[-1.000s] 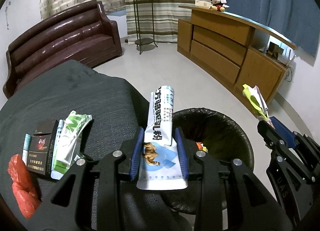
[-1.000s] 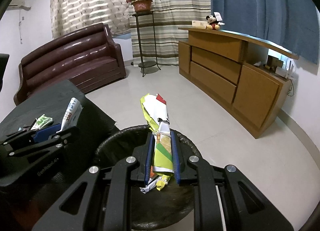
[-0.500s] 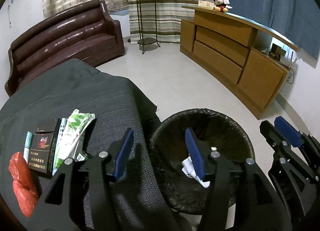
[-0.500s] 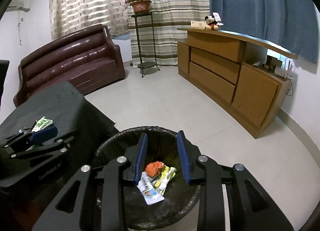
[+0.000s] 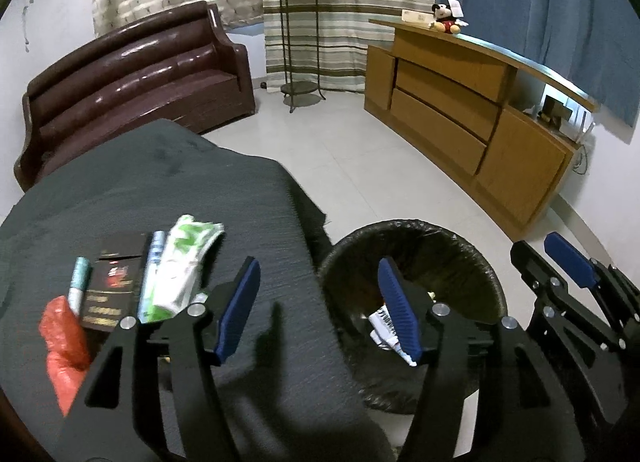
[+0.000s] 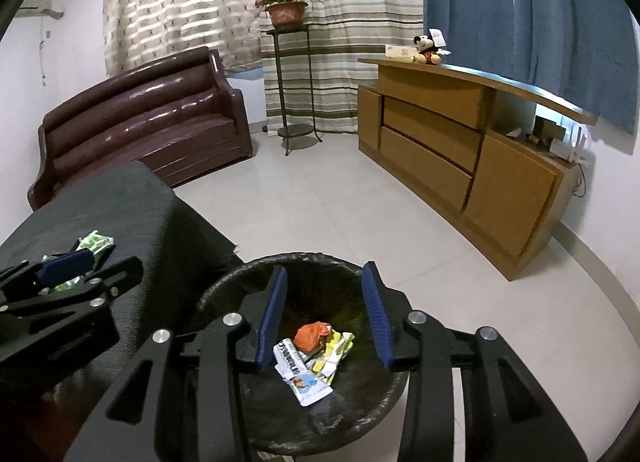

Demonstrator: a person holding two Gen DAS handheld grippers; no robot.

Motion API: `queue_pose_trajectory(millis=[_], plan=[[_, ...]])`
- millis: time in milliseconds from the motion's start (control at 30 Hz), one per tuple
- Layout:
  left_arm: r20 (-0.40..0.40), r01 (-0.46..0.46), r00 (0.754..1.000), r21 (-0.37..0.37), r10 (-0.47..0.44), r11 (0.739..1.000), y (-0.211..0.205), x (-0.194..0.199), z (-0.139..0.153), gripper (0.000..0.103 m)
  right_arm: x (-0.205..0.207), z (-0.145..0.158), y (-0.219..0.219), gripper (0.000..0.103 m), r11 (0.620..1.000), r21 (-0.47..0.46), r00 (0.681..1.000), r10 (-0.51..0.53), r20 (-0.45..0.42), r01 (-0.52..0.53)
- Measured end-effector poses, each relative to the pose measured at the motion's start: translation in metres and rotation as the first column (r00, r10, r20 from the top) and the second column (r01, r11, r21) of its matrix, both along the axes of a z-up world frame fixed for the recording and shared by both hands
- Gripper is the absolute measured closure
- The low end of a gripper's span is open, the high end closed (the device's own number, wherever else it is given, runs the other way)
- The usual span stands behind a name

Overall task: Collect trash
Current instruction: 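Move both open tools back to the table toward the red bags and green can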

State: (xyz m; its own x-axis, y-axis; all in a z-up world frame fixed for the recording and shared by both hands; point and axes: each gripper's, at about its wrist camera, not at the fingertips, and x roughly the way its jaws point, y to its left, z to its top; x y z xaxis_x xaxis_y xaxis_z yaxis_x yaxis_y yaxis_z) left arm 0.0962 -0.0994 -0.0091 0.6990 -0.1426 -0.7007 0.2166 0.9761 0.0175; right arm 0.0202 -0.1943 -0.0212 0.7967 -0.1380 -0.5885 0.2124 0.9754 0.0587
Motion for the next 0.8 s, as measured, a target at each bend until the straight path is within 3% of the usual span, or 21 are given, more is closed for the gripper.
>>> queue_pose_trajectory(millis=[367, 500, 633, 800], plan=[[0.029, -0.135, 0.990, 0.016, 0.135, 0.991, 0.074, -0.025, 0.018, 0.035, -0.003, 0.005, 0.033, 0.050, 0.996, -0.023, 0.996, 0.086, 0.002, -0.085], [0.033, -0.212, 0.977, 0.026, 0.211, 0.977, 0.106, -0.033, 0.021, 0.028, -0.004, 0.006, 0.045, 0.045, 0.993, -0.017, 0.993, 0.118, 0.000, -0.118], [0.037, -0.271, 0.962, 0.034, 0.270, 0.962, 0.135, -0.041, 0.020, 0.026, -0.004, 0.006, 0.057, 0.039, 0.989, -0.025, 0.990, 0.144, -0.007, -0.144], [0.008, -0.321, 0.947, 0.035, 0.321, 0.946, 0.163, -0.047, 0.011, 0.024, -0.005, 0.006, 0.072, 0.037, 0.986, -0.023, 0.986, 0.166, -0.018, -0.166]])
